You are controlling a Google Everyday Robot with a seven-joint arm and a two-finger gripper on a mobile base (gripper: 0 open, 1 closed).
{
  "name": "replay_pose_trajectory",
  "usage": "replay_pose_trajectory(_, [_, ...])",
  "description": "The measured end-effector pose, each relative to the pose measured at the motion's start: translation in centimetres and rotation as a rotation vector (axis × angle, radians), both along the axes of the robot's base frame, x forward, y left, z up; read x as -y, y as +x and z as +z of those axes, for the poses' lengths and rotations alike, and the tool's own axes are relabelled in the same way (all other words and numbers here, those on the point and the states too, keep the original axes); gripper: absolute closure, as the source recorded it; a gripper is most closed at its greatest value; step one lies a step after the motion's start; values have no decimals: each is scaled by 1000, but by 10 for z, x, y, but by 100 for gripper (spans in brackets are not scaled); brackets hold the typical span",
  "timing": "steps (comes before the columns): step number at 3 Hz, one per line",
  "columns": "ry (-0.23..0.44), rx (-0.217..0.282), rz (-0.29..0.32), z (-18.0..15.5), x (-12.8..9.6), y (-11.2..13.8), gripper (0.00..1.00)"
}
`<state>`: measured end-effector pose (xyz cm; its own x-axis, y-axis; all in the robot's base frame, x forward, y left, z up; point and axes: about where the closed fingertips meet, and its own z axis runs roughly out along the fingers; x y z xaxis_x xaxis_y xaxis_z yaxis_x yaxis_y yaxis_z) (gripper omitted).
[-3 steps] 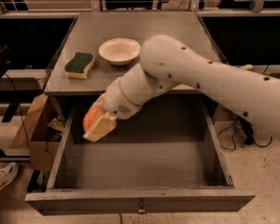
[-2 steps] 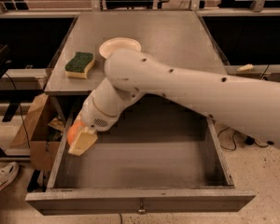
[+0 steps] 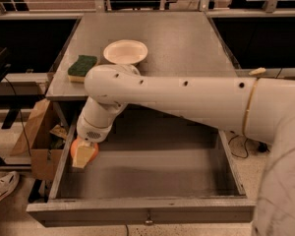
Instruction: Place orange into top drawer
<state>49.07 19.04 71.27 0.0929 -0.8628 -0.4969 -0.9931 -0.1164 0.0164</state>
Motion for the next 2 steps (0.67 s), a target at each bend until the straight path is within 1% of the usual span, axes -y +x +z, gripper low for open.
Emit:
replay_pose_trajectory(1, [-64, -10, -27, -28, 6, 7, 100])
replay_pose_trajectory(2, [-121, -11, -53, -53, 14, 11, 81])
